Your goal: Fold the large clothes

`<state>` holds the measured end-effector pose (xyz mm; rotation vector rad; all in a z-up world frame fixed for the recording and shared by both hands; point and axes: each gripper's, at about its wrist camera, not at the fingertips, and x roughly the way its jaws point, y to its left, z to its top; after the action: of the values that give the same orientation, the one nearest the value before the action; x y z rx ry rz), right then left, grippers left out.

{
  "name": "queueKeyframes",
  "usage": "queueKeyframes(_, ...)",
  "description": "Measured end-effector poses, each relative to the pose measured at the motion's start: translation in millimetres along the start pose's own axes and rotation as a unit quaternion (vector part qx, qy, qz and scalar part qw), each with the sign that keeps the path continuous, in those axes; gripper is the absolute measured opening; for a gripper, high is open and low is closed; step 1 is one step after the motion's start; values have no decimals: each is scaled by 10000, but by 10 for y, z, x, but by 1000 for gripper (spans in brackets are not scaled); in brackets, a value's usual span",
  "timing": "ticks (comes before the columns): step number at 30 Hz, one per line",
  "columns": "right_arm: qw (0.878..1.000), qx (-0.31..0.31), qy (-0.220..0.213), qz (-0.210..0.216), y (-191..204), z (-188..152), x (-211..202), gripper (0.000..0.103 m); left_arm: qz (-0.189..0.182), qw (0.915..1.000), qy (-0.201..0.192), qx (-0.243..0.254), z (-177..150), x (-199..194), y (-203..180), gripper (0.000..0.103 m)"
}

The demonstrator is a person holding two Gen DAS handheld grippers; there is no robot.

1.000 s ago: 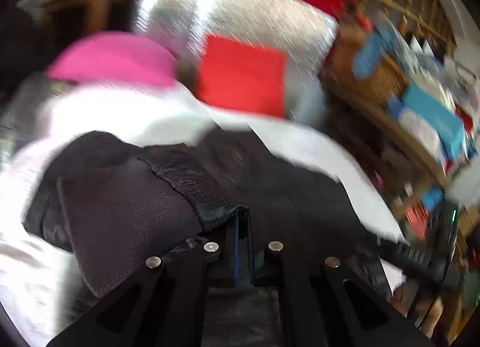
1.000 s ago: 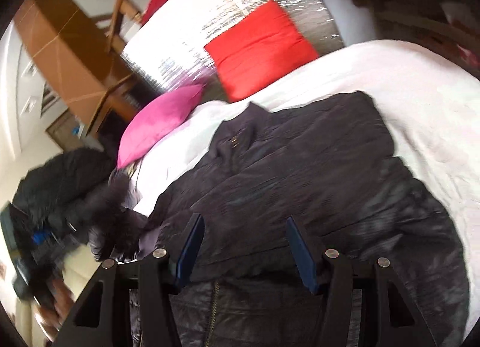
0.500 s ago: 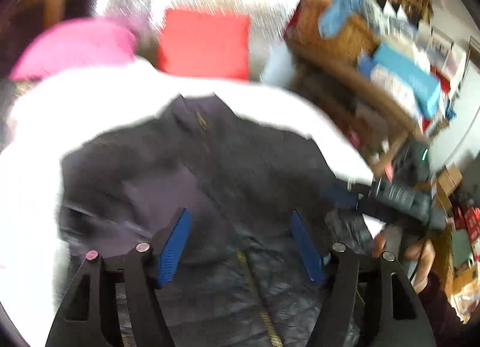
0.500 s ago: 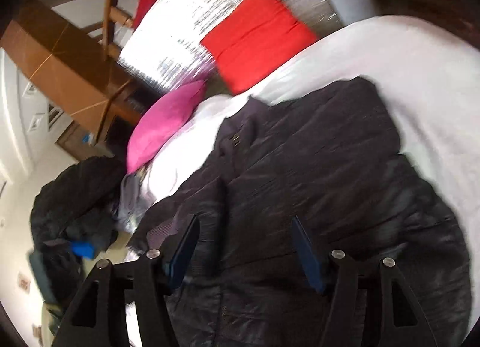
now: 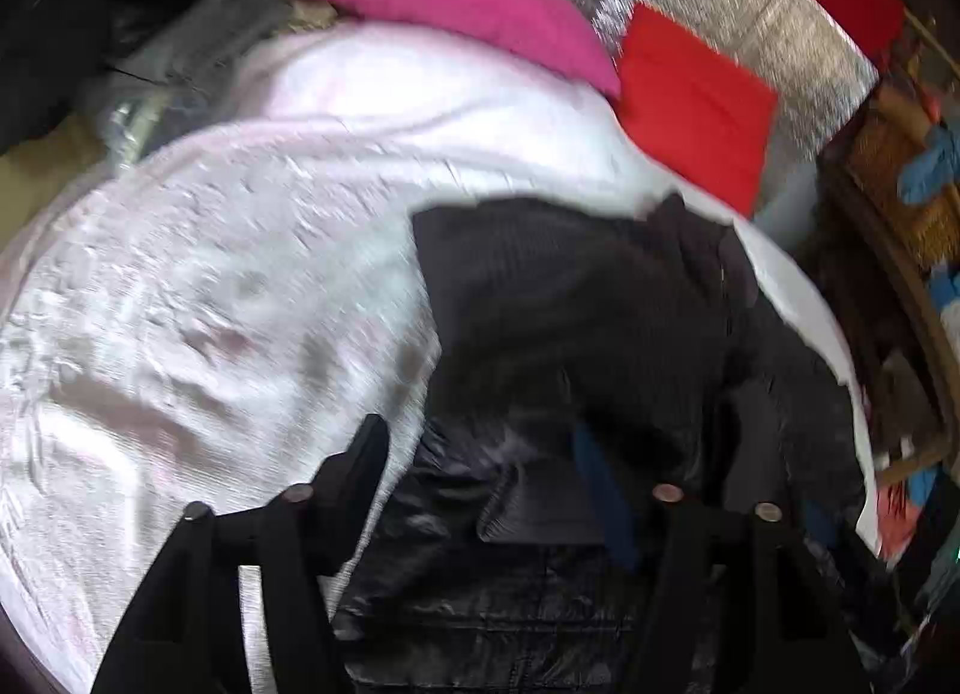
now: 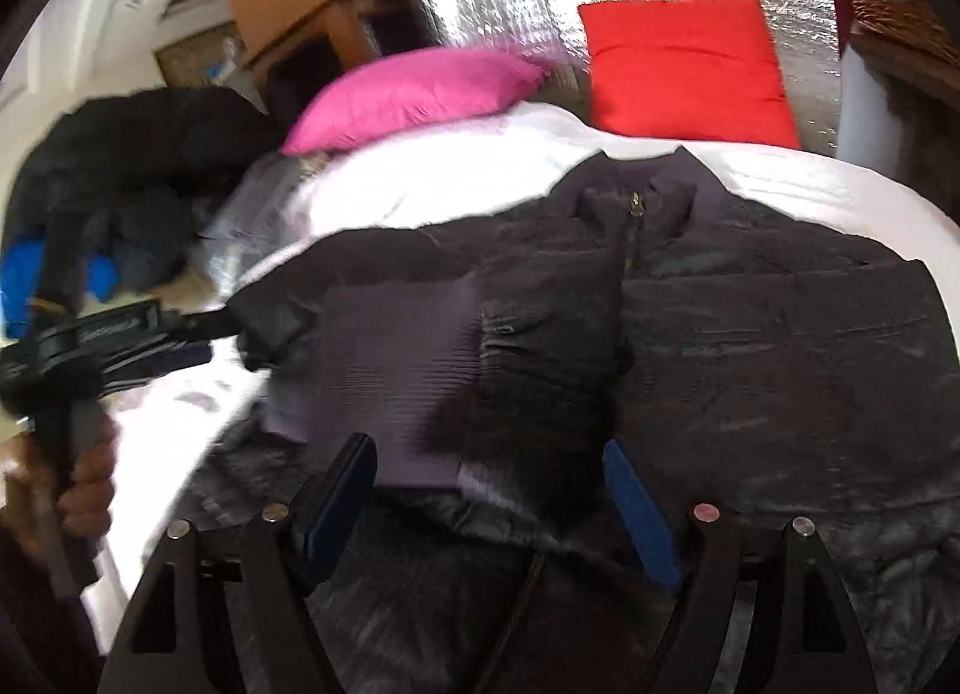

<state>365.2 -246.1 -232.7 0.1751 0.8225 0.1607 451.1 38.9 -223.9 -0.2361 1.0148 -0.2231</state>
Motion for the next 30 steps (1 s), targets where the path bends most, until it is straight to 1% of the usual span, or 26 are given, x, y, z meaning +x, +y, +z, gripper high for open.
queueKeyframes(1, 9999, 99, -13, -9, -26, 1, 58, 80, 14, 9999, 100, 115, -32, 83, -64, 56)
queueKeyframes(2, 9997, 227, -41, 42, -66, 9, 76, 70, 29, 9997, 162, 188, -50, 123, -123, 51)
queueKeyframes(3, 9991, 403, -91, 109, -139, 19, 60, 62, 34, 9994, 239, 265, -69, 172, -161, 50)
queueKeyframes(4, 9980, 590, -166, 140, -230, 40, 16, 47, 42, 9991, 291, 307, -73, 236, -174, 50)
queueKeyframes(5, 9968, 737, -252, 192, -319, 58, -38, 38, 101, 9988, 321, 342, -81, 265, -196, 50)
queueKeyframes(6, 9951, 894, -361, 223, -395, 85, -95, 37, 142, 9988, 313, 361, -93, 253, -226, 50)
queueKeyframes(8, 9892, 1325, -534, 315, -606, 119, -221, 33, 84, 9990, 236, 378, -68, 191, -272, 50)
queueKeyframes(11, 9775, 1946, -626, 525, -938, 129, -361, 33, 9, 9992, 53, 390, -32, 42, -288, 51)
queueKeyframes(12, 9708, 2235, -632, 608, -1097, 109, -405, 33, -2, 9991, 15, 431, -22, -2, -296, 54)
queueKeyframes(14, 9526, 2846, -581, 900, -1419, 36, -452, 33, -98, 9988, -77, 465, -12, -75, -305, 60)
queueKeyframes(15, 9446, 3070, -553, 1019, -1525, 1, -459, 33, -133, 9987, -124, 479, -6, -103, -308, 60)
queueKeyframes(18, 9006, 4027, -540, 1546, -1970, -205, -543, 32, -265, 9972, -257, 652, 6, -168, -368, 61)
queueKeyframes(20, 8724, 4549, -549, 1702, -2193, -341, -609, 33, -416, 9954, -317, 805, 17, -244, -413, 63)
queueKeyframes(21, 8683, 4628, -589, 1689, -2245, -368, -658, 34, -485, 9944, -370, 865, 25, -287, -436, 66)
queueKeyframes(22, 8690, 4618, -654, 1650, -2273, -373, -717, 43, -529, 9936, -447, 892, 30, -335, -456, 68)
queueKeyframes(23, 8715, 4582, -761, 1575, -2279, -371, -798, 78, -544, 9933, -527, 868, 44, -388, -470, 71)
queueKeyframes(24, 8724, 4537, -913, 1570, -2270, -356, -859, 92, -569, 9932, -586, 831, 60, -430, -476, 72)
queueKeyframes(25, 8745, 4434, -1113, 1623, -2233, -333, -928, 98, -599, 9931, -625, 793, 70, -444, -466, 72)
queueKeyframes(26, 8801, 4273, -1207, 1678, -2181, -287, -974, 98, -624, 9933, -664, 703, 89, -442, -456, 72)
queueKeyframes(27, 8908, 4029, -1232, 1701, -2107, -213, -1015, 98, -592, 9943, -668, 587, 110, -411, -448, 74)
queueKeyframes(29, 9248, 3297, -1173, 1492, -1827, -29, -1044, 98, -389, 9964, -606, 442, 111, -285, -427, 74)
queueKeyframes(30, 9363, 3008, -1141, 1409, -1710, 32, -1032, 98, -219, 9975, -536, 410, 103, -180, -412, 74)
